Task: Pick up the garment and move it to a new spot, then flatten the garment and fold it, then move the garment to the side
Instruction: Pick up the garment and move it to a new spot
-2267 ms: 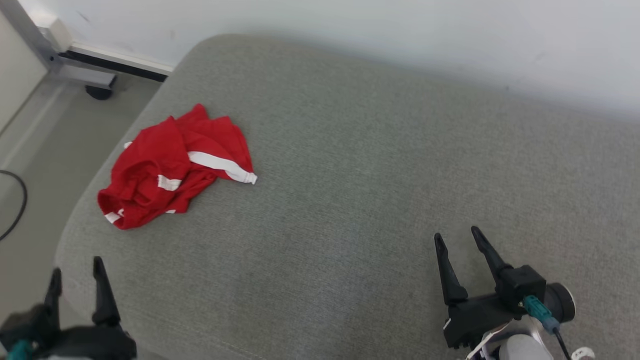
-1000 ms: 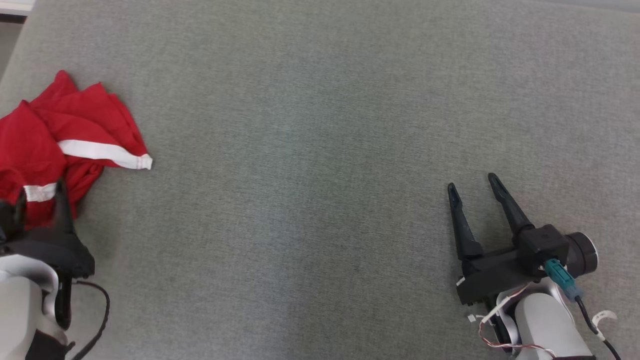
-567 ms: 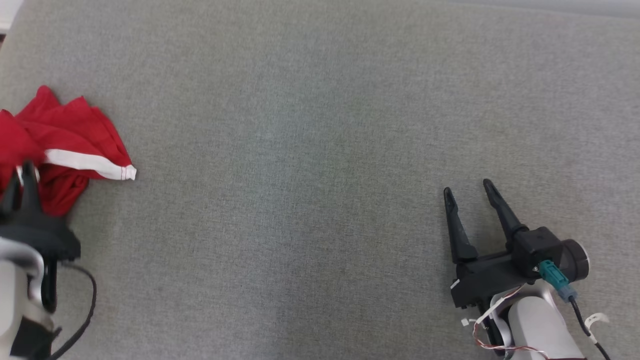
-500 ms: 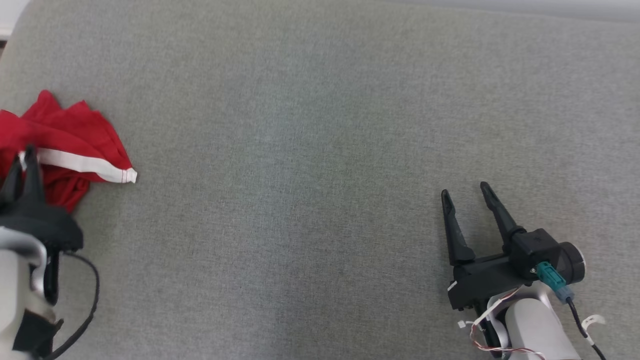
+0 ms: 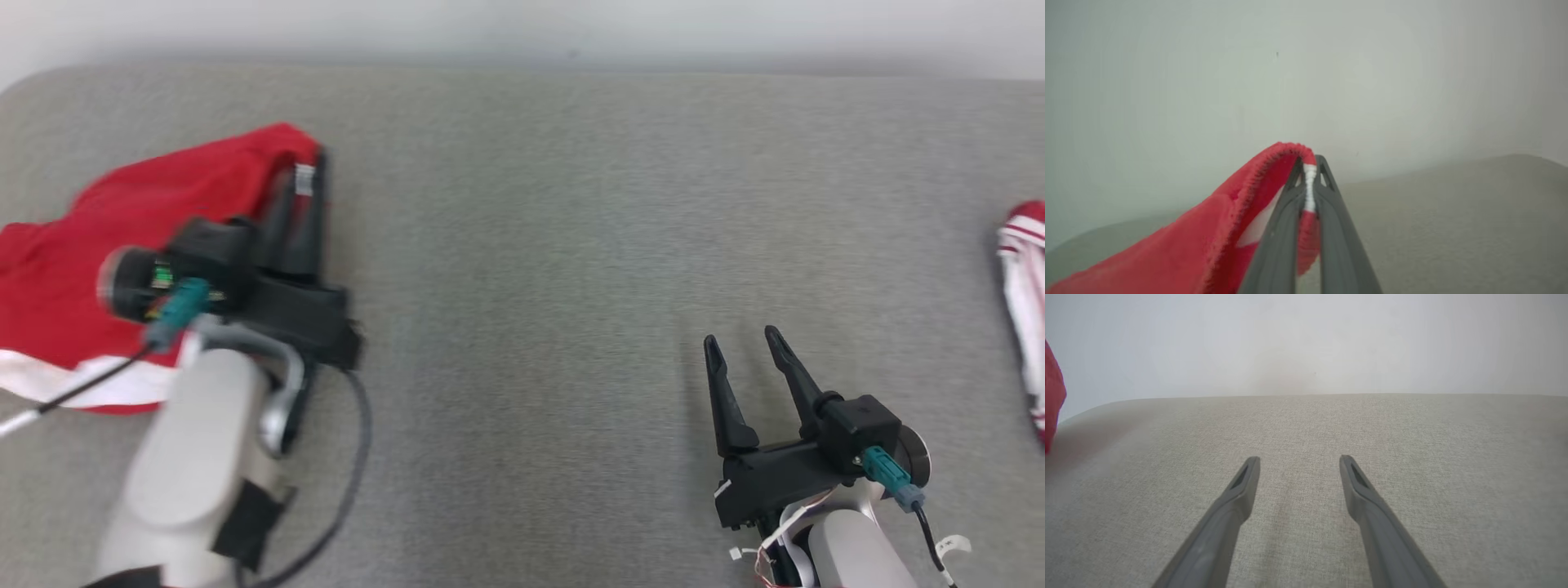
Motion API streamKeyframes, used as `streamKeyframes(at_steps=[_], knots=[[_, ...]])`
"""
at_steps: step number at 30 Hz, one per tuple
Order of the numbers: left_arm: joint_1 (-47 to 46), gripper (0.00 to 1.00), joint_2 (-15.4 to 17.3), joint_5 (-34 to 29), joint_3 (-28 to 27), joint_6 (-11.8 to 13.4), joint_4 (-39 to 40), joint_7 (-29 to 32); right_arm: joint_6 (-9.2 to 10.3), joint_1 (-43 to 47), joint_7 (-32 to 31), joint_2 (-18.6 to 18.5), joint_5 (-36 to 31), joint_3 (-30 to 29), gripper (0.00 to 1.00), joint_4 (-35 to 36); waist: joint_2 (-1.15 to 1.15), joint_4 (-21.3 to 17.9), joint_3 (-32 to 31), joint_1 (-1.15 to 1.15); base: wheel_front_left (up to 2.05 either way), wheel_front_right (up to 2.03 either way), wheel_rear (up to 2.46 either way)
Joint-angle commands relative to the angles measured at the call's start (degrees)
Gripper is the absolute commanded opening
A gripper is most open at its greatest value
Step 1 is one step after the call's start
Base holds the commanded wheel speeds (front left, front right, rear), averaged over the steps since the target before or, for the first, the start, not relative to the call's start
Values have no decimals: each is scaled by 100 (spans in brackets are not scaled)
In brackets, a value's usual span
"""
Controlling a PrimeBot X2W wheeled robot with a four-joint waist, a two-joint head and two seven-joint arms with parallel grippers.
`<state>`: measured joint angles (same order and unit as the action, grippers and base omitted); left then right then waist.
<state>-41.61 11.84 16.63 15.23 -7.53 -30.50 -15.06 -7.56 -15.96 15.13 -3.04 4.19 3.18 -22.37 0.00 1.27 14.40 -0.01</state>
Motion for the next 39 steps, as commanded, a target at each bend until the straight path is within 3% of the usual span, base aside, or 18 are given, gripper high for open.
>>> streamKeyframes(at_steps=[1, 12, 18, 19, 21, 29, 39], knots=[[22, 0, -74, 71, 59, 12, 11, -15, 18, 98, -4, 16, 104, 28, 100, -13, 0, -395, -249, 1, 0, 0, 0], [-161, 0, -848, 884, 1764, 10, -262, -14, 18, 210, -4, 20, 404, 89, 100, -88, 0, -1431, -365, 1, 0, 0, 0], [-161, 0, -892, 1368, 2378, 10, -283, -14, 18, 177, -4, 20, 511, 186, 100, -109, 0, -1786, -321, 1, 0, 0, 0], [-174, 15, -890, 1389, 2415, 14, -270, -14, 18, 169, -3, 18, 509, 188, 100, -108, 0, -1817, -310, 1, 0, 0, 0], [-148, 100, -891, 1433, 2445, 42, -287, -14, 18, 166, -4, 19, 541, 191, 100, -109, 0, -1857, -297, 1, 0, 0, 0], [125, 100, -891, 1229, 2164, 155, -470, -14, 18, 256, -3, 22, 541, 73, 100, -102, 0, -1648, -387, 1, 0, 0, 0], [1095, 100, -826, 994, 1369, 162, -651, -14, 18, 333, -4, 18, 566, 98, 100, -128, 0, -1230, -740, 1, 0, 0, 0]])
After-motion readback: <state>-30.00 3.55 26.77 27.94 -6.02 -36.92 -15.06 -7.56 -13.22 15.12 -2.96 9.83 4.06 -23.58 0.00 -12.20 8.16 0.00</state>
